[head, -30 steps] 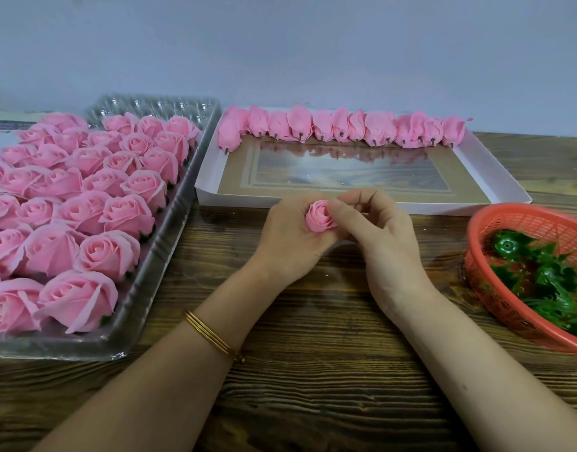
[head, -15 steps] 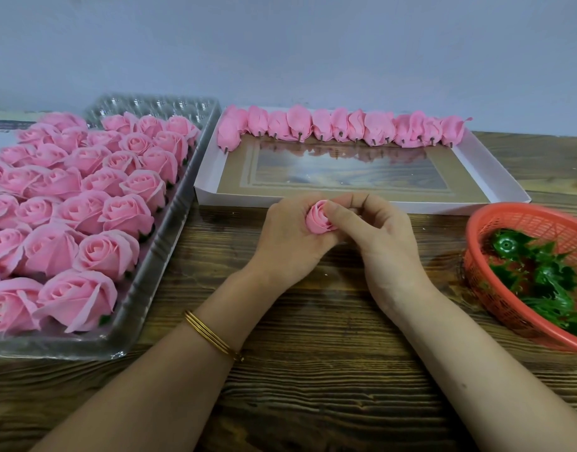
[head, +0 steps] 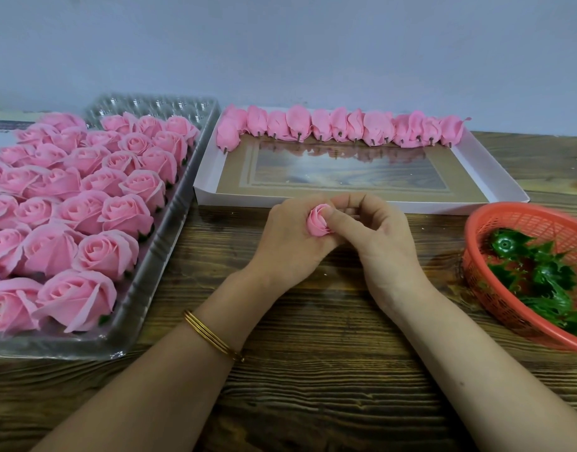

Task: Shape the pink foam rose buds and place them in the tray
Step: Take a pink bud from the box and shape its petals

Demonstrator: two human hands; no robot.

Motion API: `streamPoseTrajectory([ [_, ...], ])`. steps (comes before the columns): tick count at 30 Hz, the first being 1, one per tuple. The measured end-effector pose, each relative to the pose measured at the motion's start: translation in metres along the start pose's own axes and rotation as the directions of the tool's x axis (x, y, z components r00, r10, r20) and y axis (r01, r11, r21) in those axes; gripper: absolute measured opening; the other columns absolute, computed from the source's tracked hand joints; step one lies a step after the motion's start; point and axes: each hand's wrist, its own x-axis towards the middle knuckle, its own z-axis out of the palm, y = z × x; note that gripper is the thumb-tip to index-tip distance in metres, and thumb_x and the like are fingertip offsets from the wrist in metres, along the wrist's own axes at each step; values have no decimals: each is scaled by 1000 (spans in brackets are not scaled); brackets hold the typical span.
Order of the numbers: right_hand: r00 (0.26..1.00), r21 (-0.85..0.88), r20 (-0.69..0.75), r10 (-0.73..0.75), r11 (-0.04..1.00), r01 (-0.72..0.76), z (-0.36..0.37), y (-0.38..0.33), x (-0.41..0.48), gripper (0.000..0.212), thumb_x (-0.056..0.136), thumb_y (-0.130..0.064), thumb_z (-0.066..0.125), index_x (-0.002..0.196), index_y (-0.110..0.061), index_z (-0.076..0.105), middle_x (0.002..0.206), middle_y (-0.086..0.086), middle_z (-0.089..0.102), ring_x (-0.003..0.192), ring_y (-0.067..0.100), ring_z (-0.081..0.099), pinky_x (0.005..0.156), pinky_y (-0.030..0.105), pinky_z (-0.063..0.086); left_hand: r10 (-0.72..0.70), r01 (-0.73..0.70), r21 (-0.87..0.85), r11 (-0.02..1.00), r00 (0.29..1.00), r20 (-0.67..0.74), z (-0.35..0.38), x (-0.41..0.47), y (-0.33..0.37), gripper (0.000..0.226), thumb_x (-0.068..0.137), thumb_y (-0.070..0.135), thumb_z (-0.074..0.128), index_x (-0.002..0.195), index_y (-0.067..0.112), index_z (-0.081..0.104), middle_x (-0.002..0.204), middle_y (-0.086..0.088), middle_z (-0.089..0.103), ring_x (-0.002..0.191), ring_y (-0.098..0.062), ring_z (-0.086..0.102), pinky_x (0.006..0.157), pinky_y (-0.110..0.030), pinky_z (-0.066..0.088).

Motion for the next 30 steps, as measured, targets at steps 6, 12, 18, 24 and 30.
streamPoseTrajectory([
  [6, 999, 40, -23, 39, 998, -38, 2, 4, 3, 29, 97, -18, 54, 103, 7, 67, 100, 28, 68, 88, 33, 65, 81, 40, 53, -80, 76, -63, 995, 995, -61, 1, 1, 4, 9, 84, 24, 74, 77, 29, 72, 75, 10, 72, 74, -6, 68, 70, -28, 55],
  [12, 998, 19, -34, 55, 998, -54, 2, 7, 5, 19, 90, 8, 51, 106, 9, 61, 88, 18, 63, 85, 24, 59, 75, 32, 48, -178, 109, -275, 955, 954, -241, 2, 6, 8, 29, 90, 16, 68, 64, 6, 60, 53, 2, 56, 49, -5, 51, 54, -16, 43],
  [18, 995, -181, 80, -64, 980, 77, 9, 9, -2, 34, 73, 13, 71, 102, -1, 62, 78, -4, 62, 71, 8, 55, 74, 23, 51, -287, 129, -531, 837, 931, -226, 11, 5, 11, 19, 90, 11, 68, 79, -2, 61, 60, -1, 62, 55, -7, 62, 53, -19, 51],
  [24, 987, -216, 69, -143, 964, 155, 9, 10, -1, 30, 70, 9, 77, 94, -3, 65, 70, -9, 62, 64, 2, 56, 64, 15, 49, -319, 151, -614, 774, 932, -173, 14, 4, 14, 15, 89, 11, 68, 81, 0, 62, 65, -5, 63, 59, -10, 64, 57, -20, 53],
  [30, 980, -207, 119, -161, 961, 183, 10, 10, -2, 18, 72, 13, 74, 86, 6, 65, 68, 2, 58, 63, 9, 52, 62, 19, 46, -291, 158, -615, 773, 949, -123, 12, 3, 15, 17, 88, 11, 68, 78, 0, 59, 63, -2, 59, 57, -9, 60, 55, -19, 51],
])
